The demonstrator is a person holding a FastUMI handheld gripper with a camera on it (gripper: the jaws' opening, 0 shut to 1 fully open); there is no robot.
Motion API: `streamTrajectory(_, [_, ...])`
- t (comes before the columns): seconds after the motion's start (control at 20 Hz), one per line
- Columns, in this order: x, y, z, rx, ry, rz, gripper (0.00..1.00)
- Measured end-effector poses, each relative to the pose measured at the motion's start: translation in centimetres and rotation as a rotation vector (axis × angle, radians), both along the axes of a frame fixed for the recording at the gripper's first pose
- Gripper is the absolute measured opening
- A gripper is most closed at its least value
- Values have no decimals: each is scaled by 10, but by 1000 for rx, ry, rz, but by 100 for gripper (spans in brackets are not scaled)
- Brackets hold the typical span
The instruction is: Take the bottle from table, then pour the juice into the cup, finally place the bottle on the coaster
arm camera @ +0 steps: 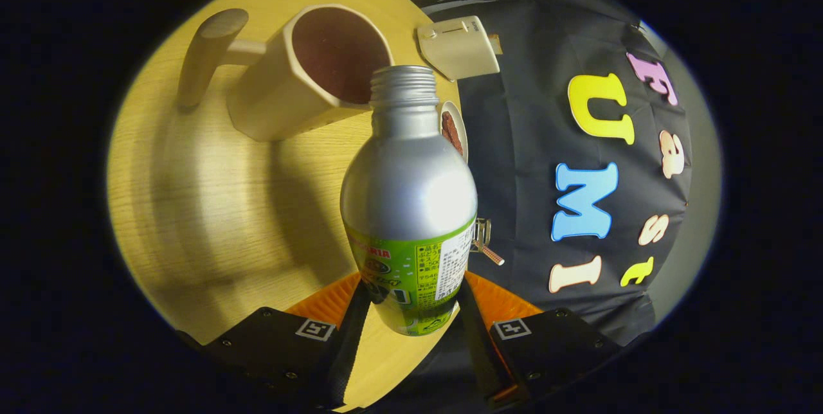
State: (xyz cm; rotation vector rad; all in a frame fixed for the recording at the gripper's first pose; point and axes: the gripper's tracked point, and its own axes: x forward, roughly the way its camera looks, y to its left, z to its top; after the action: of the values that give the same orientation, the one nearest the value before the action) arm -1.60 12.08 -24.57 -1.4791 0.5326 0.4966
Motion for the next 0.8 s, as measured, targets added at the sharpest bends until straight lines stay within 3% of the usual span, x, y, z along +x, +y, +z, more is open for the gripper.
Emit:
streamTrajectory(0.4, [-2, 6, 12, -125, -8, 56, 75])
streamTrajectory(0.8, [2, 8, 16, -204, 16, 50, 75])
